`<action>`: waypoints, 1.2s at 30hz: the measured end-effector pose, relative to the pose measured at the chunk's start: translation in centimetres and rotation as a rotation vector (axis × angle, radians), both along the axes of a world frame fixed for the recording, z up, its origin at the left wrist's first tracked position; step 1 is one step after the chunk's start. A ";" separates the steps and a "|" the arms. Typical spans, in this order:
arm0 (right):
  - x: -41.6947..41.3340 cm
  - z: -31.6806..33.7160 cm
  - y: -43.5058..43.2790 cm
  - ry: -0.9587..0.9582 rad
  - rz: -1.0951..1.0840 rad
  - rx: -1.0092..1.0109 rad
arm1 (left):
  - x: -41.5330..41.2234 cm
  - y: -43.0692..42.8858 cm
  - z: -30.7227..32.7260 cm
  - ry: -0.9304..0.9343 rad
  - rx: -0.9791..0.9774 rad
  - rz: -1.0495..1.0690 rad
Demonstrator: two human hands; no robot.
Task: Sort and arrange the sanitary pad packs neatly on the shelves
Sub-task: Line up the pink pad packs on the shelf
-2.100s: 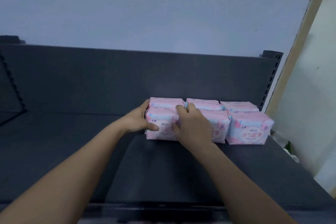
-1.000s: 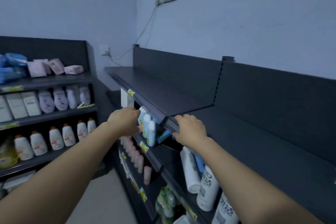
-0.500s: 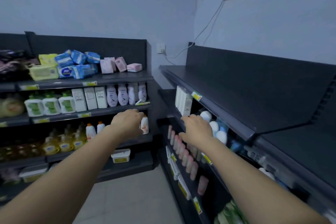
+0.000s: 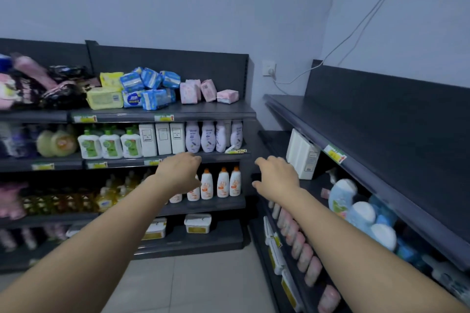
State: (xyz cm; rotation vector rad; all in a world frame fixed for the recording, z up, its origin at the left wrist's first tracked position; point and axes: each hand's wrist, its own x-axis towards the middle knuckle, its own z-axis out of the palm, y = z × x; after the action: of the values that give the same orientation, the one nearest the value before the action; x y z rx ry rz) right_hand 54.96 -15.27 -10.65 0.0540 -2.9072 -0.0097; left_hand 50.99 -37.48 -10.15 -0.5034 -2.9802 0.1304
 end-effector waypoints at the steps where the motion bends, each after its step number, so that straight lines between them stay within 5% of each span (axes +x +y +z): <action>1: -1.4 0.1 -0.1 0.002 0.006 -0.002 | -1.1 -0.1 0.1 0.005 -0.006 0.012; 36: -52.1 1.9 -5.1 0.012 0.110 -0.018 | -49.3 -5.4 2.0 0.044 0.047 0.142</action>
State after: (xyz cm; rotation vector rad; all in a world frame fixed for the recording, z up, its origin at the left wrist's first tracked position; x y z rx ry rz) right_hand 2.85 -20.32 -8.74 0.2102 -2.8871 0.0349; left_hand 1.68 -42.86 -8.19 -0.2796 -2.9663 0.0828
